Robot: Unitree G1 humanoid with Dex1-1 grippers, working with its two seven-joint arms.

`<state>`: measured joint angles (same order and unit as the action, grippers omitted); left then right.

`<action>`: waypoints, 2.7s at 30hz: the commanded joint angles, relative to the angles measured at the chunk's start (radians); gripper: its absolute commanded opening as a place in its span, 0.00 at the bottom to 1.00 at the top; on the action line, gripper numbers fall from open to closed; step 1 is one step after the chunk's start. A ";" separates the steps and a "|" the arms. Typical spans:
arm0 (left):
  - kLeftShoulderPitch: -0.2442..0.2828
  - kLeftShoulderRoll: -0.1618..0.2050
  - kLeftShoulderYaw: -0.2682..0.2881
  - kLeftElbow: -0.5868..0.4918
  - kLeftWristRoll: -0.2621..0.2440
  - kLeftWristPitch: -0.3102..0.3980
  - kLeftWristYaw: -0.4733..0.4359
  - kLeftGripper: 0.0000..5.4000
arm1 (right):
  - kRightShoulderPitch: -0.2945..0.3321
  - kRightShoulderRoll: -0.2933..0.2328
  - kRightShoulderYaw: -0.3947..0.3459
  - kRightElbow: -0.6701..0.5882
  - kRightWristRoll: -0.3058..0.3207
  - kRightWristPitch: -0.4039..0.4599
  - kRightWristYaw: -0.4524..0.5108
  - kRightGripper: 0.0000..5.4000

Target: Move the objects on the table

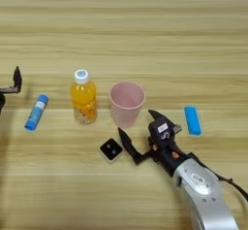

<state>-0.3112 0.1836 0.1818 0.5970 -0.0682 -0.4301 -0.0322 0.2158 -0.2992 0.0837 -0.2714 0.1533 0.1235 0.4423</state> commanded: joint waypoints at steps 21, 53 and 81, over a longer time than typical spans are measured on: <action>-0.004 -0.005 -0.008 0.006 0.013 0.007 0.008 1.00 | -0.200 0.050 0.027 0.218 -0.018 -0.022 0.002 0.99; 0.003 -0.007 -0.010 -0.008 0.013 0.010 0.010 1.00 | -0.259 0.090 0.011 0.317 -0.031 -0.065 -0.020 0.76; -0.004 -0.005 -0.012 0.003 0.011 0.007 0.011 1.00 | -0.143 0.049 -0.155 0.301 -0.038 -0.094 -0.131 0.75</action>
<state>-0.3111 0.1747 0.1721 0.5950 -0.0661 -0.4306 -0.0227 0.0755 -0.2450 -0.0723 0.0057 0.1233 0.0170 0.3122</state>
